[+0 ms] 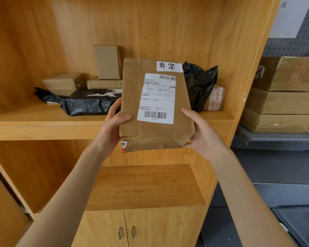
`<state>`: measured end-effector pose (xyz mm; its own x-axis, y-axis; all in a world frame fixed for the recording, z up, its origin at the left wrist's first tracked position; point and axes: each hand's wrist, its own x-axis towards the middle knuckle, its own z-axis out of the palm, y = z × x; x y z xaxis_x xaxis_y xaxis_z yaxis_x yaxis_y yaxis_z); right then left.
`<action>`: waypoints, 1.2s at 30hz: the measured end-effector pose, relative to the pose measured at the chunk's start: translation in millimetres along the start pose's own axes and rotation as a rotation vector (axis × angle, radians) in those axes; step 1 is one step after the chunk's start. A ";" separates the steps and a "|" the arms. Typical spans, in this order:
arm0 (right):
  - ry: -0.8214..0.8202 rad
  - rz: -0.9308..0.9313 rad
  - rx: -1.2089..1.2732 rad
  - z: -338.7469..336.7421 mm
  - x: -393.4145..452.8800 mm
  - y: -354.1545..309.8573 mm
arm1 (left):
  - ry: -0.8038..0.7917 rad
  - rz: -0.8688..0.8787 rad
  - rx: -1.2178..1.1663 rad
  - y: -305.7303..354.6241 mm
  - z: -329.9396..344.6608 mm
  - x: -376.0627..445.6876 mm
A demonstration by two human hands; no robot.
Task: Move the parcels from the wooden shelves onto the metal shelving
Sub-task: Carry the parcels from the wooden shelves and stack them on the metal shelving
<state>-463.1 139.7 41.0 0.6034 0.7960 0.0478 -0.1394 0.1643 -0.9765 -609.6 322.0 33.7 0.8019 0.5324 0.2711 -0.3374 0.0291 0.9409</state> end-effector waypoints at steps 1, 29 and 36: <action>0.002 -0.011 -0.001 0.1 -1.2 0.6 | -0.004 -0.001 -0.005 -0.6 -0.1 -1.0; 0.187 -0.189 0.030 13.1 -68.7 20.2 | -0.068 -0.050 -0.118 -12.9 49.3 -22.6; 0.365 -0.199 0.079 -16.9 -109.0 14.9 | -0.183 -0.128 -0.164 -26.9 97.2 -23.6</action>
<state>-517.7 45.5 17.6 0.8610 0.4881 0.1427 -0.0433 0.3500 -0.9358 -571.5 226.4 21.7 0.9136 0.3548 0.1985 -0.2912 0.2302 0.9286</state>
